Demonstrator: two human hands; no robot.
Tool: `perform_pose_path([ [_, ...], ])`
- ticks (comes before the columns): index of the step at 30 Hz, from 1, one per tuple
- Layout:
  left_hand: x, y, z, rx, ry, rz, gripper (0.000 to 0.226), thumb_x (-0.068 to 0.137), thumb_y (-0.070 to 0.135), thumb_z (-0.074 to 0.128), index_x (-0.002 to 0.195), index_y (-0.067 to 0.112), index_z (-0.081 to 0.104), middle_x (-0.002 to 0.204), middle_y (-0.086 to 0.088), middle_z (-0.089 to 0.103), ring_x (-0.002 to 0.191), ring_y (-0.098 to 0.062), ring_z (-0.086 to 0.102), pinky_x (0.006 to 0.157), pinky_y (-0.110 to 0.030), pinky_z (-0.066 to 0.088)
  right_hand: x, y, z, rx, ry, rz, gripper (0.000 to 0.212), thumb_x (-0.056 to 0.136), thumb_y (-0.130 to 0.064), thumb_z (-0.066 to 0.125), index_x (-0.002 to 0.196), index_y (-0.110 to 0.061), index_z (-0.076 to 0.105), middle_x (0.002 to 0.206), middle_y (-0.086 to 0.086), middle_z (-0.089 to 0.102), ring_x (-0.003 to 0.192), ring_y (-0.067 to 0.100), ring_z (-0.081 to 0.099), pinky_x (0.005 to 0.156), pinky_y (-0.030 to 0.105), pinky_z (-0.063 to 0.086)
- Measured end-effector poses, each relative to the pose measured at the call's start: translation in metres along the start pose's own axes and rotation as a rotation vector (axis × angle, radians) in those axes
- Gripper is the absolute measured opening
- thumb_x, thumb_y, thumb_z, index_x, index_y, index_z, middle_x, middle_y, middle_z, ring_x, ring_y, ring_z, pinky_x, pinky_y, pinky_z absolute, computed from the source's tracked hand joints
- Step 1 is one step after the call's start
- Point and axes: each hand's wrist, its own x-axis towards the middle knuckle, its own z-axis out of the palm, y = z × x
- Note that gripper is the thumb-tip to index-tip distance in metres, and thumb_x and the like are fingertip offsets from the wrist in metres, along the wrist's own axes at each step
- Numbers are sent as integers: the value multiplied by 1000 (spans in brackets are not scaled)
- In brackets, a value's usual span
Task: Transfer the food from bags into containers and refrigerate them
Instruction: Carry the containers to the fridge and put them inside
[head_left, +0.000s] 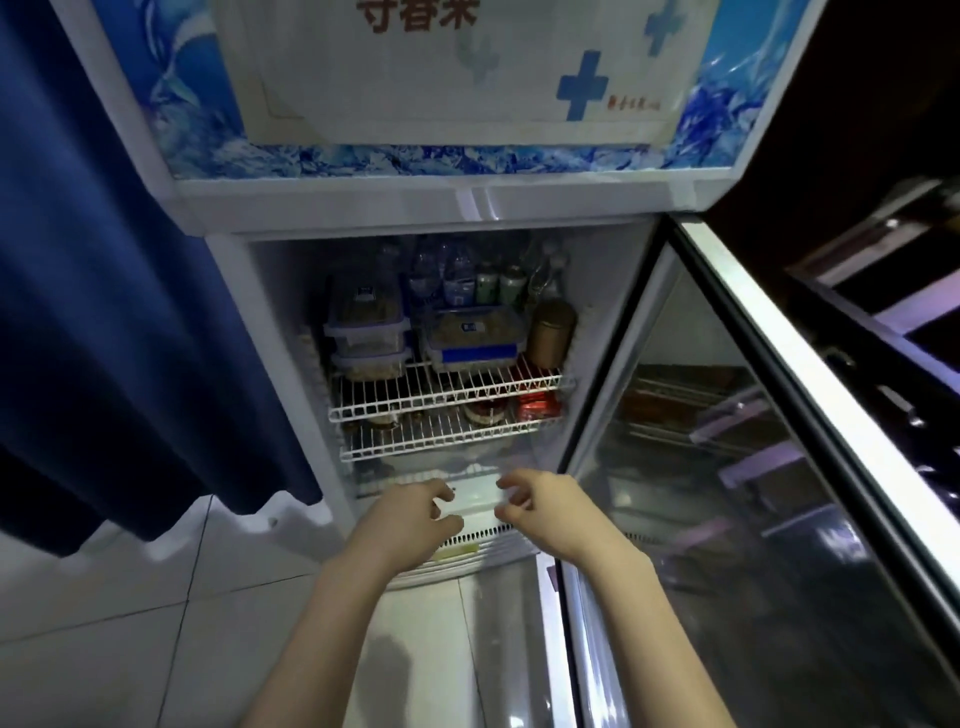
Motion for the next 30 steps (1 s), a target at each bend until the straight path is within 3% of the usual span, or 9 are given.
perform_pose_path([
  [10,-102,-7,14,165,-58,87,45,88,45,60,129,26,55,123,-3,62,105,-20,60,91,-36,51,-137,-26,30,37,137,84,38,89,-31,61,126,-23,58,111,2,69,104,20,63,91,33,49],
  [17,-189,-6,43,42,-51,172,35,88,38,62,121,27,62,110,4,68,89,-15,60,74,-25,49,-237,-41,70,153,255,115,27,87,-28,63,114,-28,65,97,-5,71,90,11,66,83,27,51],
  [20,-217,12,60,-63,-39,245,28,88,30,62,115,22,66,99,6,71,87,-10,65,72,-22,50,-279,-35,65,234,446,99,23,86,-21,65,108,-26,70,92,-7,72,86,8,67,83,26,51],
  [24,-249,50,82,-241,-20,375,19,90,22,63,108,23,67,82,15,66,71,12,59,64,-3,42,-335,-17,41,272,887,21,24,89,-14,62,111,-22,68,100,-10,68,94,4,63,86,24,51],
  [27,-266,86,98,-308,19,470,25,90,23,63,114,25,65,95,11,69,84,3,62,74,-8,45,-366,12,15,188,1106,58,35,90,-15,61,124,-21,60,117,-4,59,110,11,54,94,27,43],
  [30,-281,124,113,-344,7,551,36,90,24,63,126,27,58,118,10,63,103,-2,59,85,-13,44,-382,49,-16,186,1080,149,50,92,-22,60,140,-21,46,137,0,46,124,13,43,102,27,35],
])
